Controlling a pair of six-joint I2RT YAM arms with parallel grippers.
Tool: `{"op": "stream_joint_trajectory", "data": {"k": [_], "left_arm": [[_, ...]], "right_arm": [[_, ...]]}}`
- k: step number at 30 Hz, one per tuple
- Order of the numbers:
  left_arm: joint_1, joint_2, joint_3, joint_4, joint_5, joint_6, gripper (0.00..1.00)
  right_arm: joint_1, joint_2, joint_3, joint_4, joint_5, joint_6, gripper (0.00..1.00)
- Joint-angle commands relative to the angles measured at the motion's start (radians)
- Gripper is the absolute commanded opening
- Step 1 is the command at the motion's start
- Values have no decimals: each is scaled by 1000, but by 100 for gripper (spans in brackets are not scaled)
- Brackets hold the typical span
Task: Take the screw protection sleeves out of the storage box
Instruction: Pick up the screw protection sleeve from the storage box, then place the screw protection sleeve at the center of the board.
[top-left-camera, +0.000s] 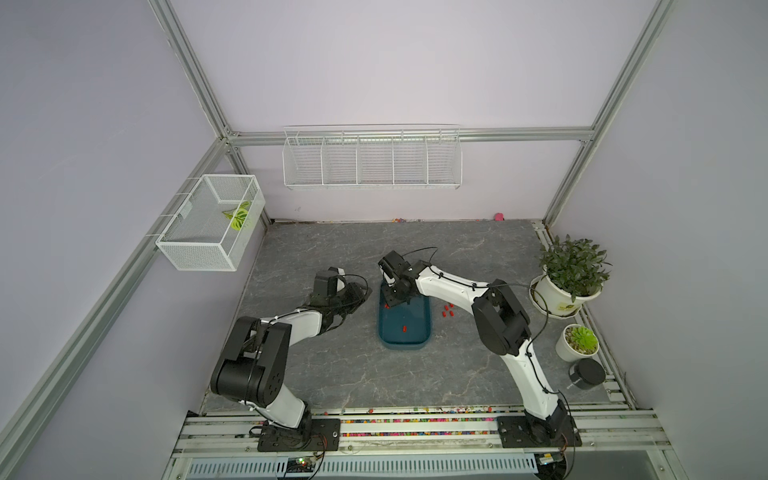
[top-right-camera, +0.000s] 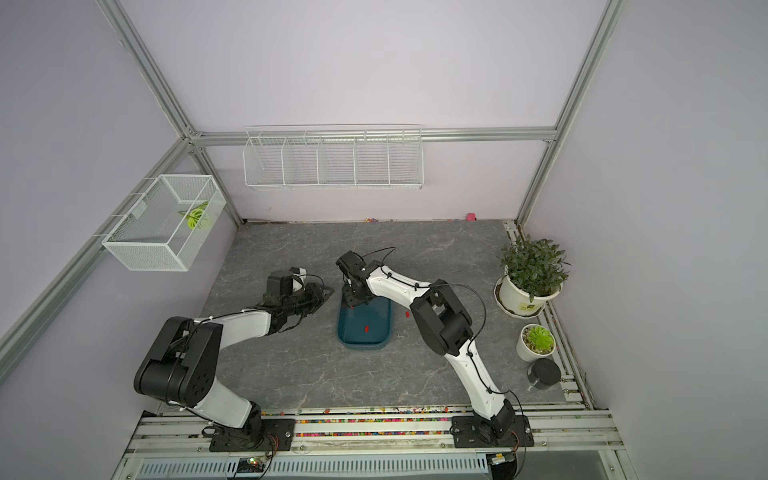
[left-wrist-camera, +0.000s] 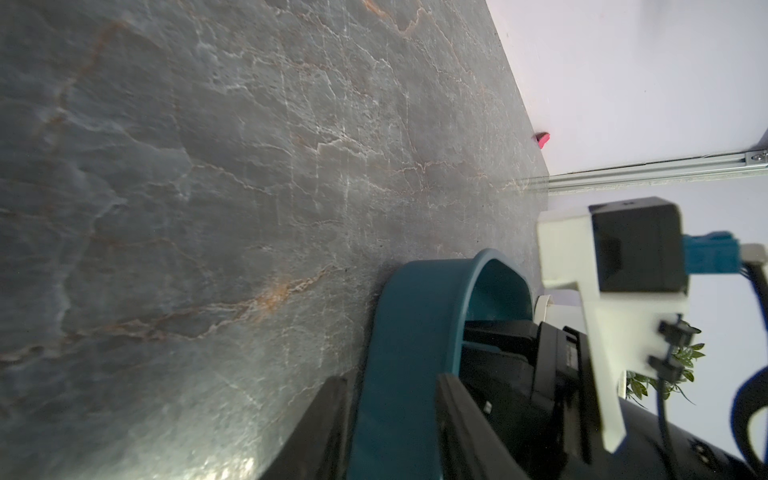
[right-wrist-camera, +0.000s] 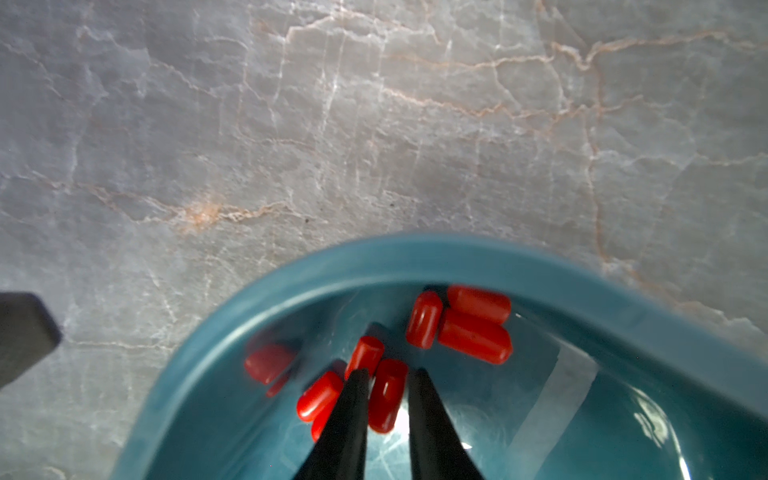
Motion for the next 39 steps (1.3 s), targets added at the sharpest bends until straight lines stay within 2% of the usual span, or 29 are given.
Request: {"op": "stream_joint_trajectory", "data": {"k": [1, 8, 30, 39], "left_arm": [[3, 5, -11, 17, 8, 2, 42], [2, 5, -11, 16, 9, 2, 42], [3, 13, -5, 12, 7, 3, 41], [0, 28, -4, 31, 13, -8, 41]], "right_arm": [[-1, 33, 17, -22, 2, 3, 18], [-1, 16, 5, -17, 0, 5, 13], [-1, -286, -173, 13, 63, -22, 13], [-82, -475, -305, -24, 77, -46, 15]]}}
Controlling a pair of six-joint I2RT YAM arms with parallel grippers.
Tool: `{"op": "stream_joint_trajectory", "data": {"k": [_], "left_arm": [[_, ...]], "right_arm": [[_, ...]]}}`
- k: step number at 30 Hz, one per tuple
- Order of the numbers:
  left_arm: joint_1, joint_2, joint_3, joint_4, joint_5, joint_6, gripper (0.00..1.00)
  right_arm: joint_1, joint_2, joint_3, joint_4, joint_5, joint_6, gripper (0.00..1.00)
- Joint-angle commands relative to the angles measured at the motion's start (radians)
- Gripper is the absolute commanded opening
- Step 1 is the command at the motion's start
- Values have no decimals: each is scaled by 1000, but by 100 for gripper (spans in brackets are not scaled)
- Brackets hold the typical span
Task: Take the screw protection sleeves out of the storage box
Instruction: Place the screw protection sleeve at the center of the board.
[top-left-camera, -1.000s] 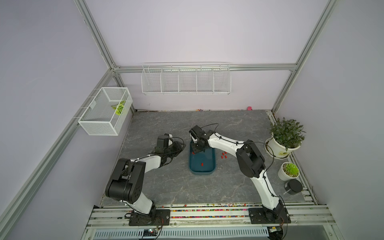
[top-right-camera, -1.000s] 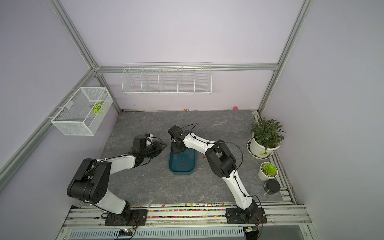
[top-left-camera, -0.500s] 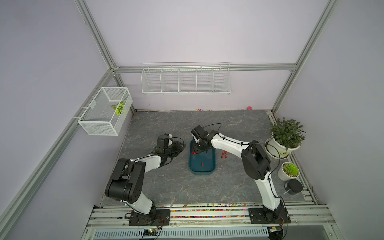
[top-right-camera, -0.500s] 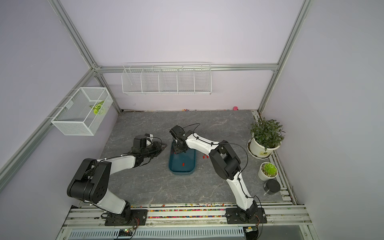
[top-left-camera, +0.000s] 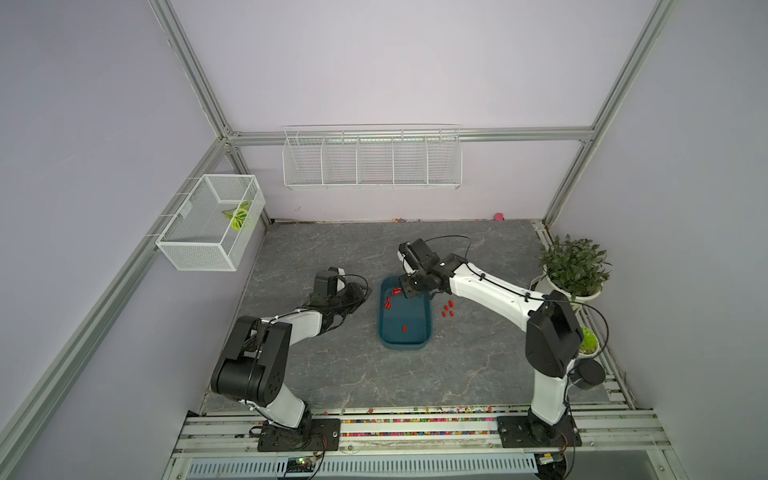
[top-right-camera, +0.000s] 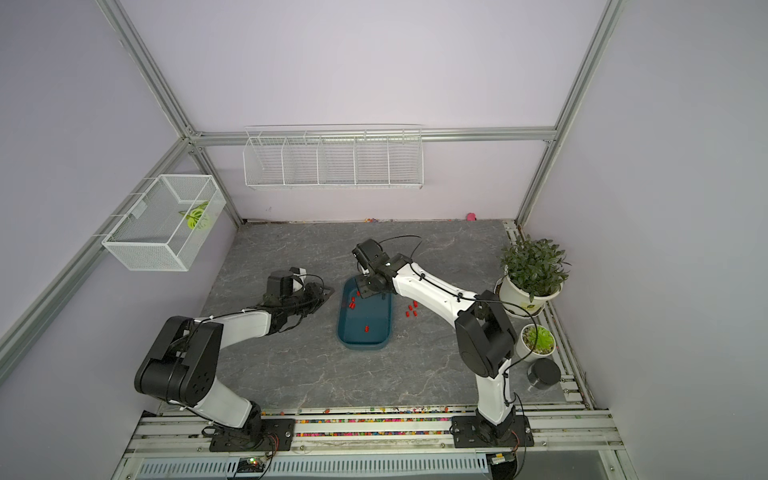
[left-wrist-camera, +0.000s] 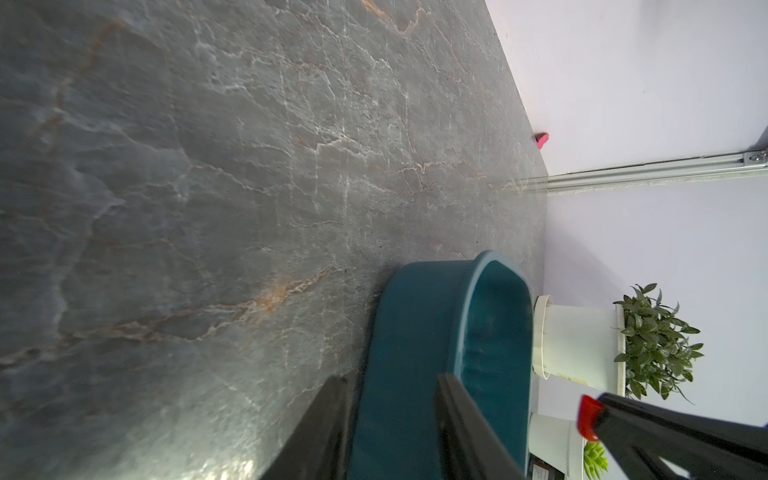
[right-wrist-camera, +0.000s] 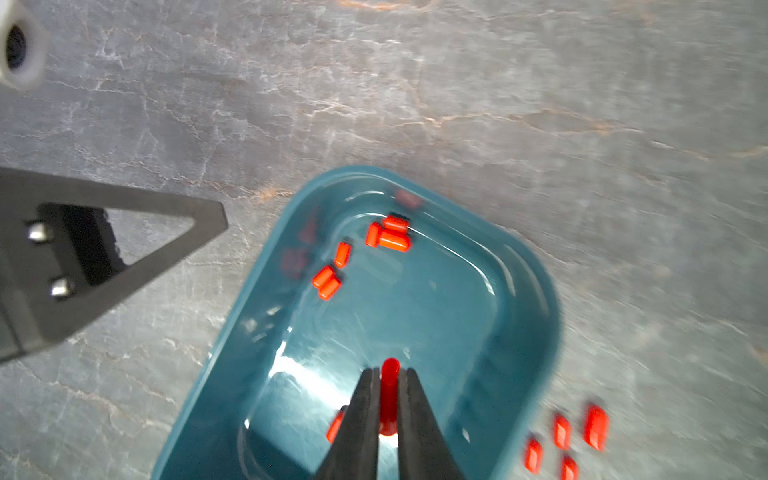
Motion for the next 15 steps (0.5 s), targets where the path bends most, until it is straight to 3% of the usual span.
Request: {"op": "stream_joint_trajectory", "data": {"k": [1, 15], "left_arm": [[-1, 18, -2, 16, 10, -5, 41], [-16, 32, 19, -12, 8, 9, 41]], "right_arm": [[-49, -78, -60, -24, 20, -18, 15], [-147, -166, -284, 48, -11, -5, 16]]}}
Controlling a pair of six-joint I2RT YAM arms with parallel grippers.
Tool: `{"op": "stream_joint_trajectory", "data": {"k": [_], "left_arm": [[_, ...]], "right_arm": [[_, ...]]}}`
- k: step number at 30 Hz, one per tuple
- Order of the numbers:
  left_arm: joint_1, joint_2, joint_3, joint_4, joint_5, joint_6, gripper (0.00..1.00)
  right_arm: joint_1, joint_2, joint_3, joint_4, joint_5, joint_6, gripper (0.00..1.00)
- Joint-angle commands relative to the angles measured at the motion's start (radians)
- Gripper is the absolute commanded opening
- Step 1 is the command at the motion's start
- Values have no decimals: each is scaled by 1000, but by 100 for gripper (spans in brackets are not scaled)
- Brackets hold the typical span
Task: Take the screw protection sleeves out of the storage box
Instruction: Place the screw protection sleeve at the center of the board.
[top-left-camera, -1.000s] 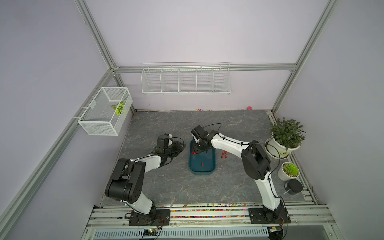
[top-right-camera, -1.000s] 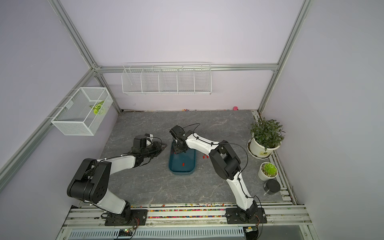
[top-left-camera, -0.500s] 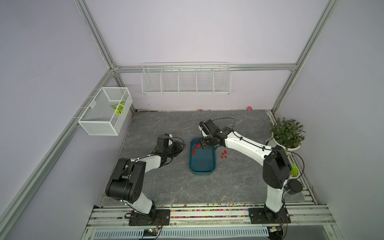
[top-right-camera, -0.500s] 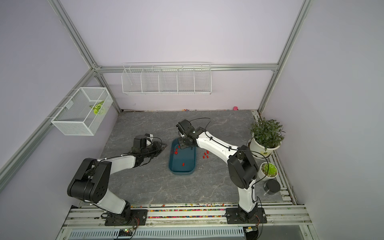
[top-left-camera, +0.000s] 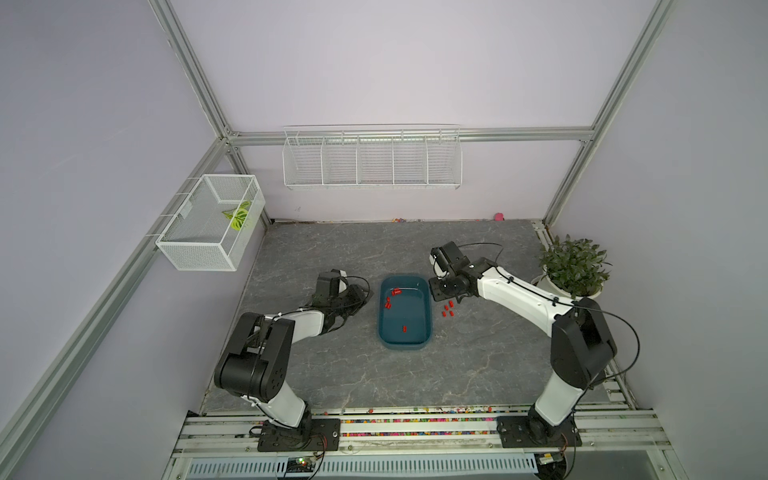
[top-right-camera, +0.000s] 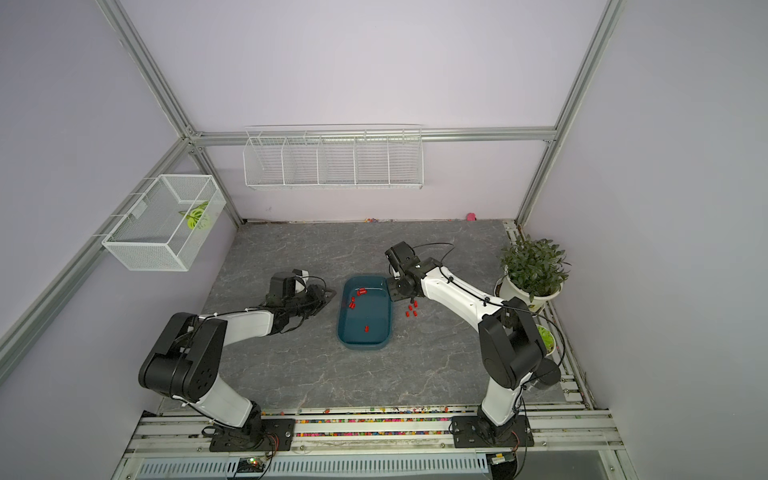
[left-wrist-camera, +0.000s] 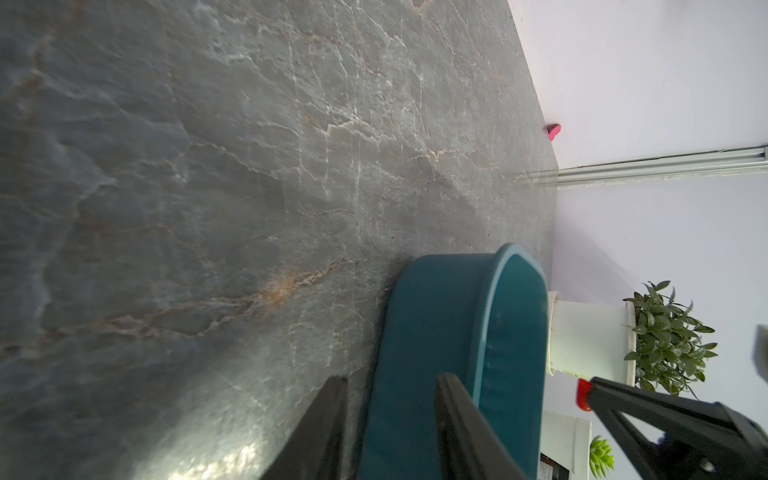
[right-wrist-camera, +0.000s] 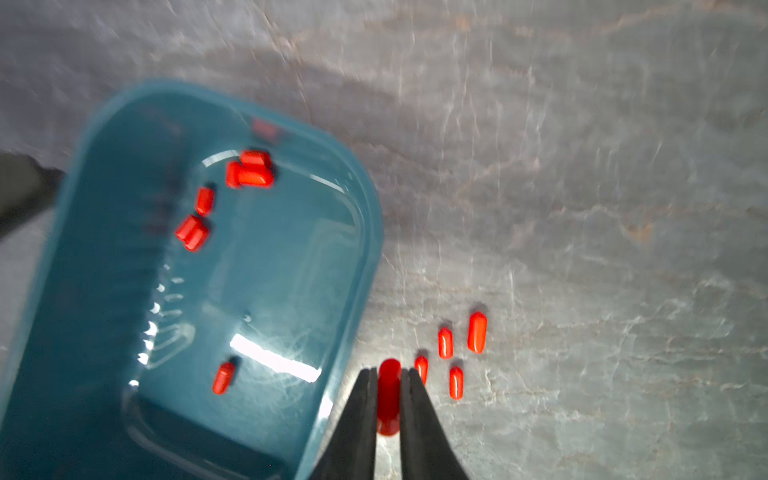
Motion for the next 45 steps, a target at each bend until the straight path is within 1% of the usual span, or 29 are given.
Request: {"op": "stream_joint_trajectory", "data": {"k": [1, 9, 20, 38, 45], "left_arm": [[-4, 13, 21, -10, 10, 9, 41], [-7, 17, 22, -12, 14, 12, 41], [-7, 21, 27, -17, 20, 17, 41], [-6, 23, 30, -19, 21, 18, 42], [-7, 20, 29, -19, 20, 17, 42]], "right_arm": [[-20, -37, -50, 40, -5, 10, 16], [-69, 8, -97, 89, -23, 12, 16], [-97, 135, -54, 116, -40, 7, 18], [-129, 203, -14, 120, -59, -11, 18], [-129, 207, -13, 122, -60, -10, 19]]}}
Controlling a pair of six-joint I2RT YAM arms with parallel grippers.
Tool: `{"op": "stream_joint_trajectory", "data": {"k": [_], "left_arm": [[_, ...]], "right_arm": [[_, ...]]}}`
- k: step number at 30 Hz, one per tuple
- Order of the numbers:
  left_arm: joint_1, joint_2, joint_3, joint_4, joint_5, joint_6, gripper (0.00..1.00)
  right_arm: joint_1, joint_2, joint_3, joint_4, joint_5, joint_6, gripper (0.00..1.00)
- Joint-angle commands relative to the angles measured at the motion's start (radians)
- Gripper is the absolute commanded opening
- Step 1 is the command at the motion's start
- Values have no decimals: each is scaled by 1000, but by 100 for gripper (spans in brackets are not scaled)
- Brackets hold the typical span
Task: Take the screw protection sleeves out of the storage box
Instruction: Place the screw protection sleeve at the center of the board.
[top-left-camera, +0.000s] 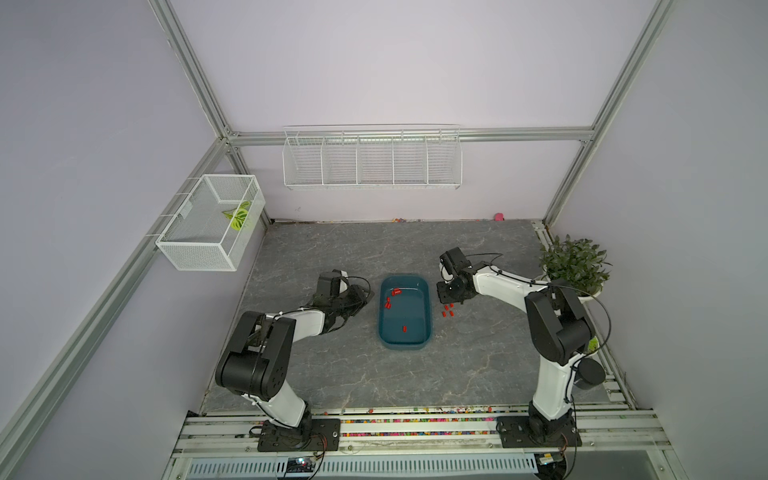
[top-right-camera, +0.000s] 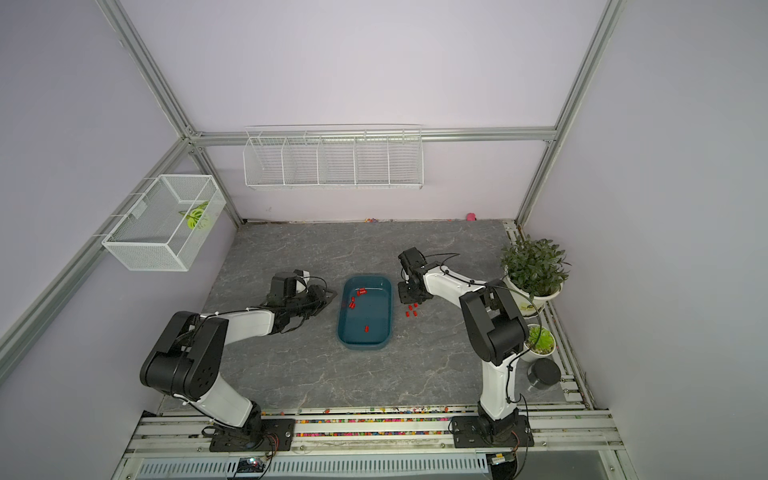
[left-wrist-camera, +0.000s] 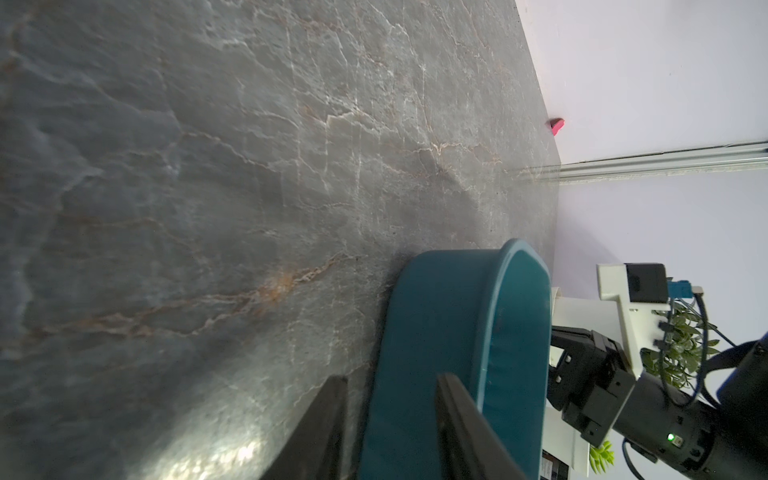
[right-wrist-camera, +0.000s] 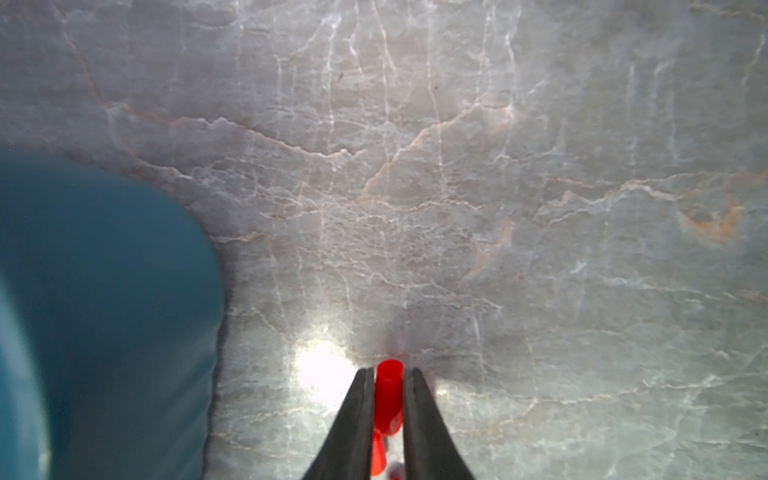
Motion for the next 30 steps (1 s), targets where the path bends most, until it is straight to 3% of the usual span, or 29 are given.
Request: {"op": "stream_joint_trajectory", "data": {"k": [1, 12, 30], "left_arm": [[-4, 10, 23, -11, 12, 16, 42], [-5, 11, 21, -8, 12, 16, 42], [-5, 7, 20, -7, 11, 15, 42]], "right_arm": [[-6, 20, 16, 1, -5, -10, 19], [-7, 22, 12, -2, -7, -9, 22], [-5, -140, -17, -16, 10, -4, 30]]}}
